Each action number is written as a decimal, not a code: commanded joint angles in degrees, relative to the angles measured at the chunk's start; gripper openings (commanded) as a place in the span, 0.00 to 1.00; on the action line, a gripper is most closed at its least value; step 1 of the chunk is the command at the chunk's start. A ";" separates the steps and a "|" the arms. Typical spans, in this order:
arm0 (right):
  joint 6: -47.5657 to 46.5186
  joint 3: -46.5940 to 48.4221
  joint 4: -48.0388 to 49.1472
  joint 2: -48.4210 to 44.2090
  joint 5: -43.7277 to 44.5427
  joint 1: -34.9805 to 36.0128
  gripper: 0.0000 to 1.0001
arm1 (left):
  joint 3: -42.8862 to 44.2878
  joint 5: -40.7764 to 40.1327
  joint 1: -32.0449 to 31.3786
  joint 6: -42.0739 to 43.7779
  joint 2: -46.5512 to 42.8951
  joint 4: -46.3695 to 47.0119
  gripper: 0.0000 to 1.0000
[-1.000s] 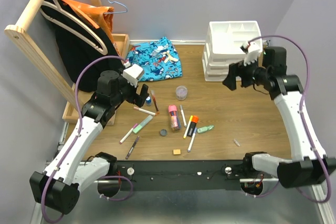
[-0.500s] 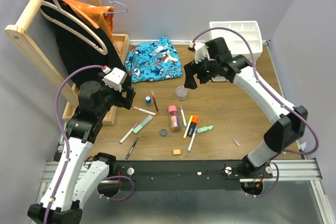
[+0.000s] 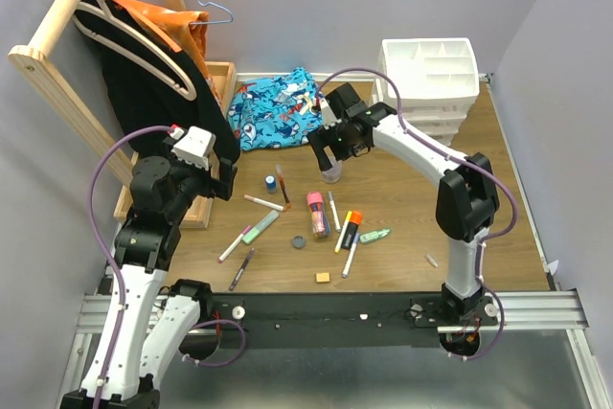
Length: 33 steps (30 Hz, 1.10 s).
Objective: Sort the stationery into containers
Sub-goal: Pick up the stationery from the center of the board.
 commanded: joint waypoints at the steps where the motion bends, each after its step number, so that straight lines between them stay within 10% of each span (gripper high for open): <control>1: 1.14 4.54 1.75 3.56 4.25 0.20 0.99 | -1.57 1.72 0.73 -1.96 -0.72 -0.19 0.99; 22: 2.10 6.39 2.10 11.83 3.72 0.47 0.97 | -3.59 1.64 1.88 -3.73 0.07 1.65 0.99; 33: 1.14 5.78 2.72 12.45 6.62 0.55 0.77 | -3.77 2.34 2.31 -5.48 0.51 2.09 0.99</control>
